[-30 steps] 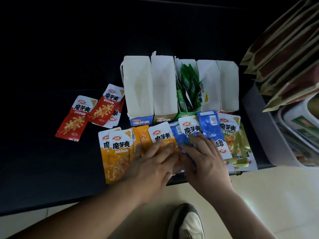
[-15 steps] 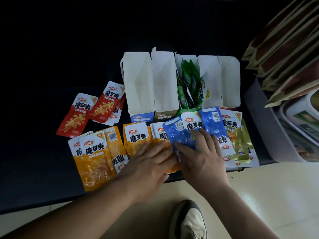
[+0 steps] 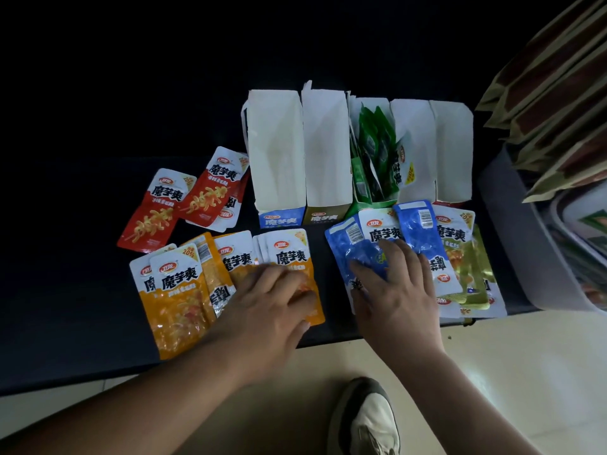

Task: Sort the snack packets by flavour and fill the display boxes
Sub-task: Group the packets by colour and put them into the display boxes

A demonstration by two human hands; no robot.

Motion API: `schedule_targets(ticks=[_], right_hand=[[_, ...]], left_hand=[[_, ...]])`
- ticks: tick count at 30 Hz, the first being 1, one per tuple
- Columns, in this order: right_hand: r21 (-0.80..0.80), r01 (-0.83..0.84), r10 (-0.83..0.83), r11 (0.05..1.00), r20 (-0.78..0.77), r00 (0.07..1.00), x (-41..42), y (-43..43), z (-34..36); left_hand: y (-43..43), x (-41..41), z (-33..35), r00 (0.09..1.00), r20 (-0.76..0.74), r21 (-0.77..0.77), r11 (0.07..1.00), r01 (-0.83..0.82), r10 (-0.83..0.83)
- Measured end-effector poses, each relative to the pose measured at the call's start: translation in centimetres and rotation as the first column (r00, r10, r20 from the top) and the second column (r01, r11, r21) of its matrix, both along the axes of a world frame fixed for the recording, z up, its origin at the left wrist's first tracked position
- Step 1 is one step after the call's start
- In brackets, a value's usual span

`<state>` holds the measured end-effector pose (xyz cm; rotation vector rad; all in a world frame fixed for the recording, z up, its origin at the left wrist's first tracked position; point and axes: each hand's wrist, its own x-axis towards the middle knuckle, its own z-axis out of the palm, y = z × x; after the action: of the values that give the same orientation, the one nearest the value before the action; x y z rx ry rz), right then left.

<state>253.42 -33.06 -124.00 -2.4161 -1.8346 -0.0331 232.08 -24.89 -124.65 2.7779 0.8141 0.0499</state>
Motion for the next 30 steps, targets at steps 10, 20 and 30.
schedule_targets(ticks=[10, 20, 30], right_hand=[[-0.073, -0.248, 0.218, 0.966, -0.287, 0.933, -6.7, 2.6, 0.6], [-0.012, -0.237, 0.224, 0.972, -0.279, 0.934, -9.6, 3.5, -0.8], [-0.272, -0.161, 0.15, 0.949, -0.061, 0.987, -12.7, 6.4, 0.6]], left_hand=[[1.1, -6.5, 2.7, 0.907, -0.223, -0.174, 0.901, -0.398, 0.358], [-0.5, -10.5, 0.4, 0.856, 0.087, -0.311, 0.83, -0.462, 0.509], [-1.2, -9.7, -0.7, 0.625, 0.054, -0.375, 0.596, -0.71, 0.779]])
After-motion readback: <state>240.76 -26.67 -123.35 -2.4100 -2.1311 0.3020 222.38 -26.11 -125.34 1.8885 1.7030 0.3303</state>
